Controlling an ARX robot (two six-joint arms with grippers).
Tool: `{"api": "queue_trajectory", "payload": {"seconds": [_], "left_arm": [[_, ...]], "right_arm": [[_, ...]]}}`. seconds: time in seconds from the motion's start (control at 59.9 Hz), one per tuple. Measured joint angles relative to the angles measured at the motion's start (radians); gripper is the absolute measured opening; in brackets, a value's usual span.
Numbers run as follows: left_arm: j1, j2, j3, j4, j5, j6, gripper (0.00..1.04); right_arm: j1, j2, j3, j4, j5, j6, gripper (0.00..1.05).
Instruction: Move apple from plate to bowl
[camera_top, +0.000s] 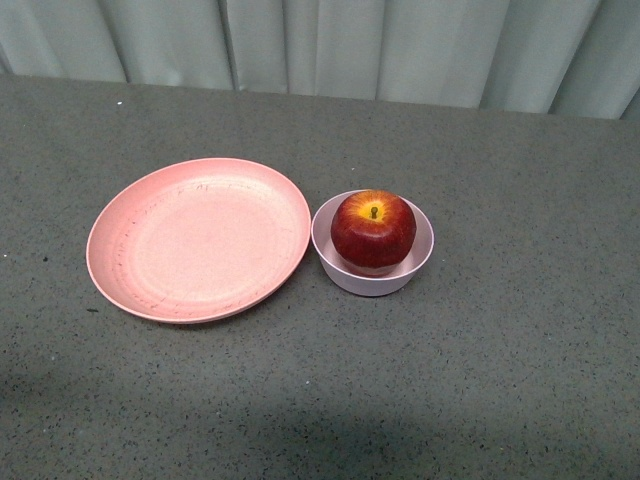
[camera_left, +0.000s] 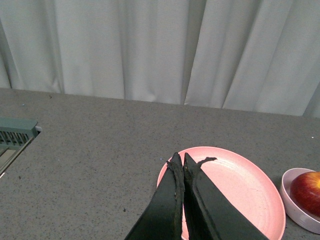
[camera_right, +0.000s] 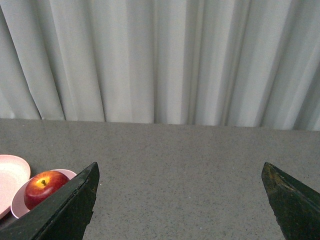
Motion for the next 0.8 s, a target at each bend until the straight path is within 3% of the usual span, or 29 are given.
{"api": "queue_trajectory", "payload": {"seconds": [0.801], "left_arm": [[0.0,-0.481,-0.001,-0.445,0.0,0.0,0.04]], "right_arm": [[0.0,0.0,0.0,0.0,0.0,0.0,0.95]]}}
